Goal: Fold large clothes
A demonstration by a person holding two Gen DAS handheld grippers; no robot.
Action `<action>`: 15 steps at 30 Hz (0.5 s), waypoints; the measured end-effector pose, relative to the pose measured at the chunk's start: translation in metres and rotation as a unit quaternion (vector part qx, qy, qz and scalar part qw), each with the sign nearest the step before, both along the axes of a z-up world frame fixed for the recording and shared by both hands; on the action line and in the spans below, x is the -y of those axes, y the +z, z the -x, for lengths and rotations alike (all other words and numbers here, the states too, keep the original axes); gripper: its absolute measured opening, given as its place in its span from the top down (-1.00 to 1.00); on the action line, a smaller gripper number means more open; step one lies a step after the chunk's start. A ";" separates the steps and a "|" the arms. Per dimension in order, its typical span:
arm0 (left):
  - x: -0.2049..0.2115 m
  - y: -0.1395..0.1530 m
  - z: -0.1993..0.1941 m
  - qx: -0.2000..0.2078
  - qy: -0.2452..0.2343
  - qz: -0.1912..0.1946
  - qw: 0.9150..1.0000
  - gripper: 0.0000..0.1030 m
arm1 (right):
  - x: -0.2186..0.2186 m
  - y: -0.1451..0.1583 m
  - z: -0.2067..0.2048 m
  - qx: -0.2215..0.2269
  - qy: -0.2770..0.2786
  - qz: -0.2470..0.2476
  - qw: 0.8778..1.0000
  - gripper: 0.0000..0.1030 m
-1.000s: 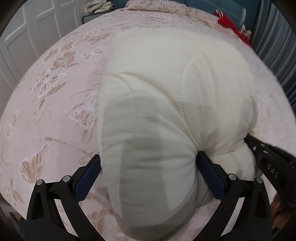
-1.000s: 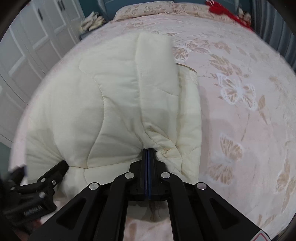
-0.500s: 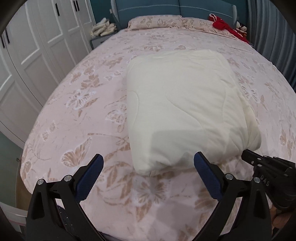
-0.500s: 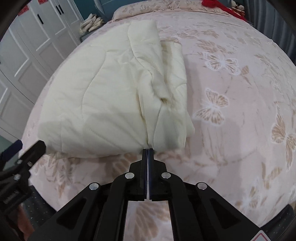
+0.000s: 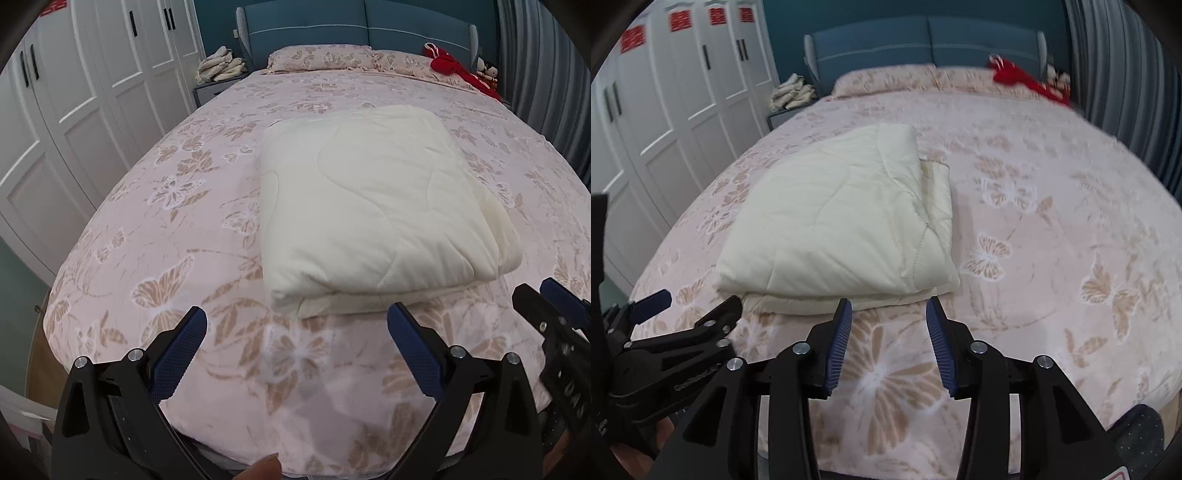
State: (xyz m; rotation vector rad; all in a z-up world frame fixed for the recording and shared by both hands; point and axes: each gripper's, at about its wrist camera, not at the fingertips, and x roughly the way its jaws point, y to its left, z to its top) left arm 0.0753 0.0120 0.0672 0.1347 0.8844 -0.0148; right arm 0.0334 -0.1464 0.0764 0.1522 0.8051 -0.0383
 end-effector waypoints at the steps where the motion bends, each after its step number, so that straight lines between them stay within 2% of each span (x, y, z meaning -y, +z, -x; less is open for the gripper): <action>1: 0.000 0.000 0.005 0.005 0.000 0.001 1.000 -0.86 | -0.003 0.001 0.005 0.007 0.001 0.003 1.000 0.06; 5: 0.004 0.000 0.023 0.026 -0.007 0.001 1.000 -0.86 | -0.011 0.002 0.017 0.019 -0.005 0.024 1.000 0.00; 8: 0.006 0.000 0.032 0.036 -0.008 0.001 0.999 -0.87 | -0.008 0.000 0.026 0.019 -0.018 0.021 0.999 -0.01; 15: 0.008 -0.006 0.046 0.040 -0.015 0.006 0.999 -0.87 | -0.005 -0.010 0.039 0.009 -0.028 0.019 0.999 -0.01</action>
